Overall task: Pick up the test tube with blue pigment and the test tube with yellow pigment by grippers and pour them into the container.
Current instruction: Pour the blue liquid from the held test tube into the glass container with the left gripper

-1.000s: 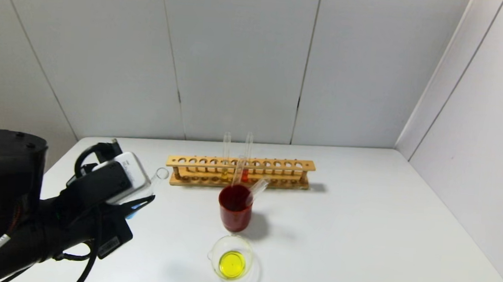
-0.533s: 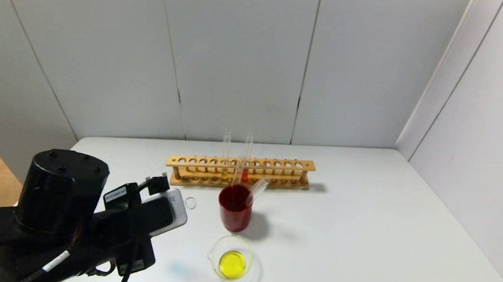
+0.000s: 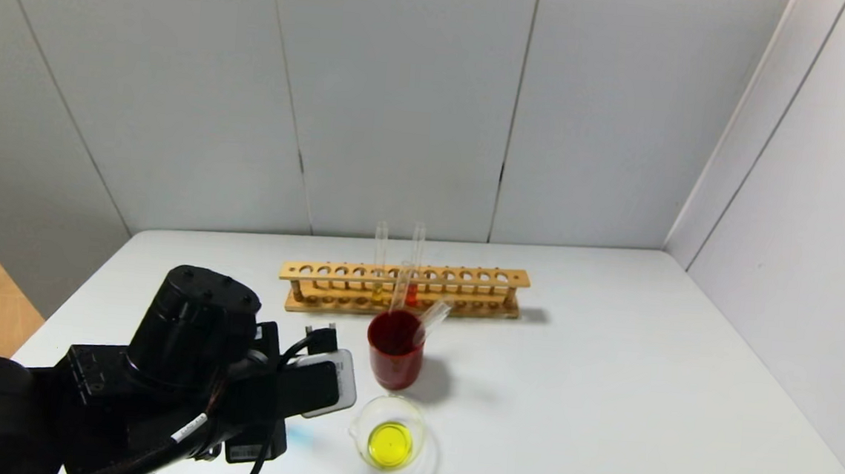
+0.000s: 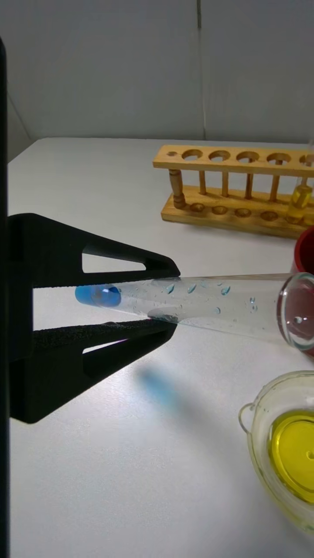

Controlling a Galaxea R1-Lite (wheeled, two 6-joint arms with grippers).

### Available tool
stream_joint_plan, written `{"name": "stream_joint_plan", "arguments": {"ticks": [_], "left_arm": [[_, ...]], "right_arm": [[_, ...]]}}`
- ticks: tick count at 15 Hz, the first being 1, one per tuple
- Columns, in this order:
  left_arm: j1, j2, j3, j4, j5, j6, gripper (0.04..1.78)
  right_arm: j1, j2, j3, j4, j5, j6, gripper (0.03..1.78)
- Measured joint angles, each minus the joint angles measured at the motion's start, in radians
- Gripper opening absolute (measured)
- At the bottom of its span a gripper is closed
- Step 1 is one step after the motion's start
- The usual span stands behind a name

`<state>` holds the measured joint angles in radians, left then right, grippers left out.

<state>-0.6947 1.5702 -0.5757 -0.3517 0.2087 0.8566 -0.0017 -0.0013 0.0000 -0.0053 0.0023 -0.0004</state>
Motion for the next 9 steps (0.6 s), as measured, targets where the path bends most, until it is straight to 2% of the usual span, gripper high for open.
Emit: {"name": "stream_joint_plan", "arguments": {"ticks": [6,9], "left_arm": [[-0.02,0.092,-0.063,0.013,0.079,0.099,0.3],[-0.02,0.11,-0.092,0.082,0.096,0.153,0.3]], "right_arm": [[0.0,0.0,0.0,0.0,0.0,0.0,1.75],[0.0,0.0,0.0,0.0,0.0,0.0,1.75]]}}
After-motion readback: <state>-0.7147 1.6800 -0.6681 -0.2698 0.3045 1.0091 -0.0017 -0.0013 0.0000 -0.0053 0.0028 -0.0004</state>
